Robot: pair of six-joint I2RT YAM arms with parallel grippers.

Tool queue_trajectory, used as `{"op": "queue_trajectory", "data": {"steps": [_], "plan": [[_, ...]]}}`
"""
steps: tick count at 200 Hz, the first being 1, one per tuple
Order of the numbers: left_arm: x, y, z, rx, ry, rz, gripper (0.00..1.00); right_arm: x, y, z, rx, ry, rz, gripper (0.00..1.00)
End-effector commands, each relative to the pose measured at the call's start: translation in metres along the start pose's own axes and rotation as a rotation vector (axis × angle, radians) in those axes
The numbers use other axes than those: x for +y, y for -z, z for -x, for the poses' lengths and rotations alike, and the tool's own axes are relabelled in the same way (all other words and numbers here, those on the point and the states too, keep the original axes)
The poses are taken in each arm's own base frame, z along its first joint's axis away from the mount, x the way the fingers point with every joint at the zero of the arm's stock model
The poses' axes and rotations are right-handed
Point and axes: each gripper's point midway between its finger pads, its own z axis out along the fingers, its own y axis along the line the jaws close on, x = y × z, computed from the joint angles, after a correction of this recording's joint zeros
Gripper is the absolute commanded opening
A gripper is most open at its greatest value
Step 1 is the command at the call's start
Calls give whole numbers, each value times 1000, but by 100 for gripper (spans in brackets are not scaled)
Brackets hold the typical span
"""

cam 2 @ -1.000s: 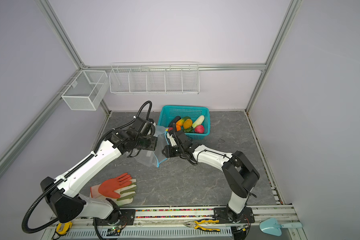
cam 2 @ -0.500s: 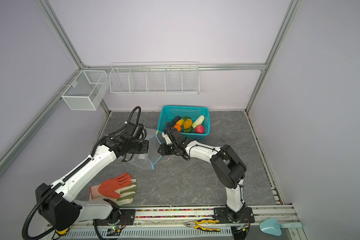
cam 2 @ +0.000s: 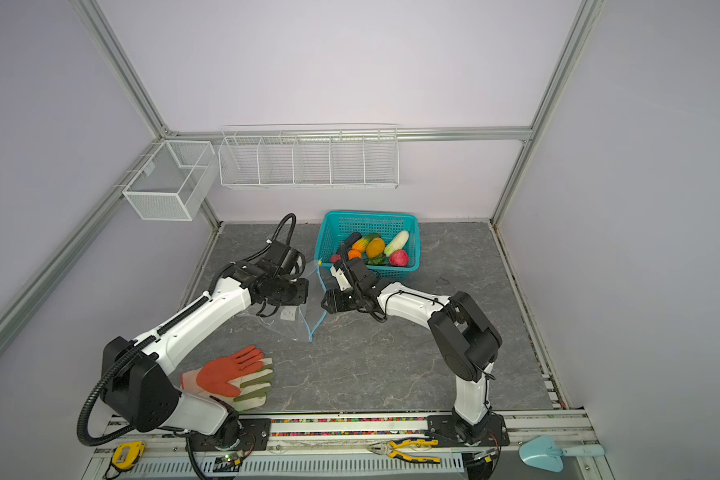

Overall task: Place the food in the zip-top bag and seal the zipper
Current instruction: 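Release the zipper with the right gripper and raise it toward the basket, then move the right gripper over the teal basket while the left holds the bag open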

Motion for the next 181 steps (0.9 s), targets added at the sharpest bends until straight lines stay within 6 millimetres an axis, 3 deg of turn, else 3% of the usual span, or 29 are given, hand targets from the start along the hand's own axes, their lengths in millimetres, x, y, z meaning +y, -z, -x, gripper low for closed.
{"op": "queue_trajectory", "data": {"steps": [1, 30, 42, 61, 78, 107, 135, 181], "plan": [[3, 5, 10, -26, 30, 28, 0, 4, 20, -1, -13, 31, -5, 63], [10, -2, 8, 3, 41, 73, 0, 2, 50, -5, -29, 54, -51, 64], [10, -5, 7, 9, 43, 78, 0, -9, 65, -5, -39, 63, -110, 64], [10, -5, 8, 7, 47, 77, 0, -31, 90, 8, -78, 60, -199, 64], [11, -6, 8, 3, 52, 77, 0, -48, 99, 26, -107, 50, -258, 64], [9, -5, 12, 1, 58, 67, 0, -76, 102, 67, -138, 53, -361, 64], [9, -5, 15, 0, 61, 61, 0, -104, 93, 102, -140, 53, -447, 64], [12, -8, 13, 11, 65, 57, 0, -140, 66, 125, -51, 76, -563, 64]]}}
